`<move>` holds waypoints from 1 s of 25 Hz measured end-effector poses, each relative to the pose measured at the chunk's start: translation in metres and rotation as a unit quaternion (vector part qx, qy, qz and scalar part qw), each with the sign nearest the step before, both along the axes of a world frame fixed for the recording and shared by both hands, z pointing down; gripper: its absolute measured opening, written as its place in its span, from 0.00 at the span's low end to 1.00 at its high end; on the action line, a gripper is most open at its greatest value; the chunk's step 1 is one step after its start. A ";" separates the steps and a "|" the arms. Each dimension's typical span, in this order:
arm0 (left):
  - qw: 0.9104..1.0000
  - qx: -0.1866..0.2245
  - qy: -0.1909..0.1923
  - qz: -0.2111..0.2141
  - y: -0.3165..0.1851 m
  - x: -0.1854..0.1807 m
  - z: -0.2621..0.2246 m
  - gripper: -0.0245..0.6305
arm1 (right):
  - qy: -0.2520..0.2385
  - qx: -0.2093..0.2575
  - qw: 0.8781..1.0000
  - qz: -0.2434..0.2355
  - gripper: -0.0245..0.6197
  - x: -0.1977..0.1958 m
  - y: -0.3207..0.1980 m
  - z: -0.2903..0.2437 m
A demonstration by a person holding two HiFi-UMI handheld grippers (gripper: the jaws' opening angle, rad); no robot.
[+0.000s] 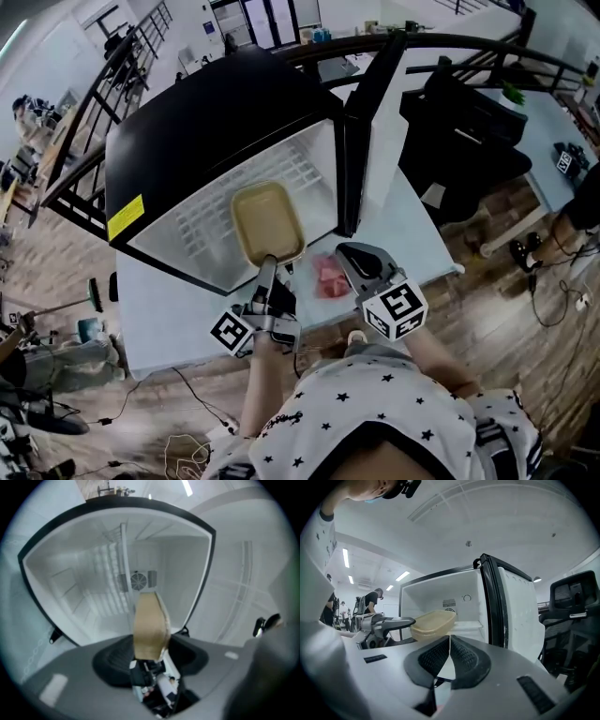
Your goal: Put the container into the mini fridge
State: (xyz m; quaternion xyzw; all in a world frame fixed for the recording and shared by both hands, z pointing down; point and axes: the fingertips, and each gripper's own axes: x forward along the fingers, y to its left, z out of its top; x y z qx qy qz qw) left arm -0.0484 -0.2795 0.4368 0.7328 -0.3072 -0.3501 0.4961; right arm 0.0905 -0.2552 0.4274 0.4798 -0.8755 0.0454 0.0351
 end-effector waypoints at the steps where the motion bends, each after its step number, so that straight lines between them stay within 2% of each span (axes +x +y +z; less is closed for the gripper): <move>1: 1.000 0.001 0.001 -0.009 -0.001 -0.002 -0.001 0.38 | -0.001 -0.001 1.000 -0.007 0.07 -0.001 -0.002 0.001; 12: 0.995 -0.004 0.015 -0.094 -0.014 -0.030 -0.003 0.38 | -0.010 -0.012 0.995 -0.103 0.07 -0.027 -0.021 0.013; 21: 0.991 -0.019 0.038 -0.128 -0.033 -0.041 -0.006 0.38 | -0.013 -0.013 0.988 -0.156 0.07 -0.041 -0.034 0.017; 25: 0.989 -0.032 0.060 -0.135 -0.046 -0.046 -0.005 0.39 | -0.014 -0.010 0.985 -0.172 0.07 -0.046 -0.042 0.016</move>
